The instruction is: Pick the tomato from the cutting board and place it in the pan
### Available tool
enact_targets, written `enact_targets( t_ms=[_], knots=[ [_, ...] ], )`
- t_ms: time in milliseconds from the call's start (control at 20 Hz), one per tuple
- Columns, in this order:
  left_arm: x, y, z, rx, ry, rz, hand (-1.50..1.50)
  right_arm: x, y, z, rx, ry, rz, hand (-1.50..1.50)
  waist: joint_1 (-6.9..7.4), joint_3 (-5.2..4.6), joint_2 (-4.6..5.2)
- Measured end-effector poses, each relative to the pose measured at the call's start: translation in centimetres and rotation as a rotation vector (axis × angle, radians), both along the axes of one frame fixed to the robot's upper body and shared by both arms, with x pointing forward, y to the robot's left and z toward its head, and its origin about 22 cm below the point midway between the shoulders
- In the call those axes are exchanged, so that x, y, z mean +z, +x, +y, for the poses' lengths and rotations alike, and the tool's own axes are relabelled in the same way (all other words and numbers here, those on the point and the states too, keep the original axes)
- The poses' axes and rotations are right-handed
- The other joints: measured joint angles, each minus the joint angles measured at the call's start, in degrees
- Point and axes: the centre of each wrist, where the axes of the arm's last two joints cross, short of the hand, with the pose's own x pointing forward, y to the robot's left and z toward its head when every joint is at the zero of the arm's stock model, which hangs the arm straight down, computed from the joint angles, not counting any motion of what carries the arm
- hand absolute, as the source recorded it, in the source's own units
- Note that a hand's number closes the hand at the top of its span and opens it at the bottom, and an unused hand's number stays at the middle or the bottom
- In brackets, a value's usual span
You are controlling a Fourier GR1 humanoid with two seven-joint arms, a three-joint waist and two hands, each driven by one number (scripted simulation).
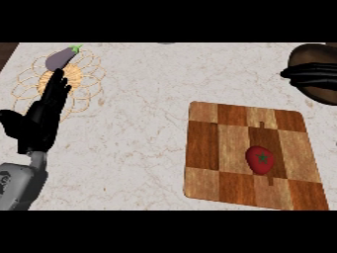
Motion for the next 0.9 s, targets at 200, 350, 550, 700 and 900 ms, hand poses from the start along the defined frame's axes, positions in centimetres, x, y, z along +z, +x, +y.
enact_targets(
  t_ms=[200,350,550,700,900],
  knots=[
    [0.1,-0.1,0.2,0.005,0.006,-0.001,0.0,-0.9,-1.0,0.8,0.025,-0.035,0.02,-1.5,-0.29,0.0,-0.07],
    [-0.3,-0.4,0.3,0.009,0.001,0.006,0.0,-1.5,-1.7,1.1,0.02,-0.078,0.033,-1.5,-0.43,0.0,-0.09],
    [0.0,-0.4,0.6,0.011,0.002,0.005,0.0,-3.5,-2.4,1.5,0.006,-0.1,0.055,-1.5,-0.45,0.0,-0.08],
    [0.1,-0.9,0.4,0.007,0.003,0.0,0.0,-4.0,-1.8,1.1,-0.03,-0.114,0.048,-1.5,-0.22,0.01,-0.04],
    [0.1,-0.4,0.6,0.005,0.002,-0.006,0.0,-4.6,-1.0,1.9,-0.049,-0.173,0.054,-1.5,-0.1,0.0,0.04]
  ],
)
